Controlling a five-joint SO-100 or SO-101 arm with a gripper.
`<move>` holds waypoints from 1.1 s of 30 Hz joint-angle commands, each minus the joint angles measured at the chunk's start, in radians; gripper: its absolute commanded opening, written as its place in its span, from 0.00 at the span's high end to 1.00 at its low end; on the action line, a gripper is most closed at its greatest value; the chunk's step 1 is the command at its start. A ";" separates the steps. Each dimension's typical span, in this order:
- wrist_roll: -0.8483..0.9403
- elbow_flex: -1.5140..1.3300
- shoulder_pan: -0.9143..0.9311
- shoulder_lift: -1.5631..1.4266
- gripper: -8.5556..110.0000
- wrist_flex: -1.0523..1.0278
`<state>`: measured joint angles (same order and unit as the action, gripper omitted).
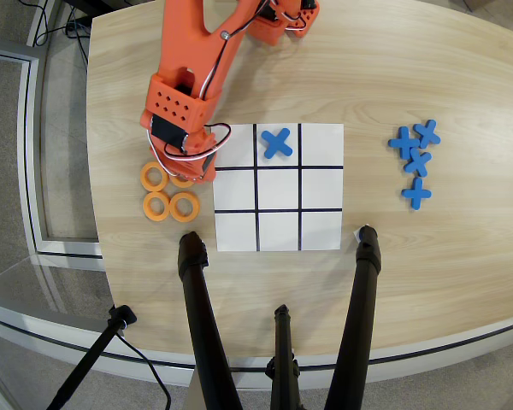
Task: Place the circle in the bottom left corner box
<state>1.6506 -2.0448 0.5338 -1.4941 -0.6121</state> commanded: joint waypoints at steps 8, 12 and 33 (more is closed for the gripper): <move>0.060 -0.049 0.064 -0.011 0.77 0.009; 0.083 -0.084 0.089 -0.026 0.78 0.003; 0.414 -0.249 0.264 -0.123 0.93 -0.035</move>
<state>2.0448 -2.2596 0.7823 -1.6091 -0.6289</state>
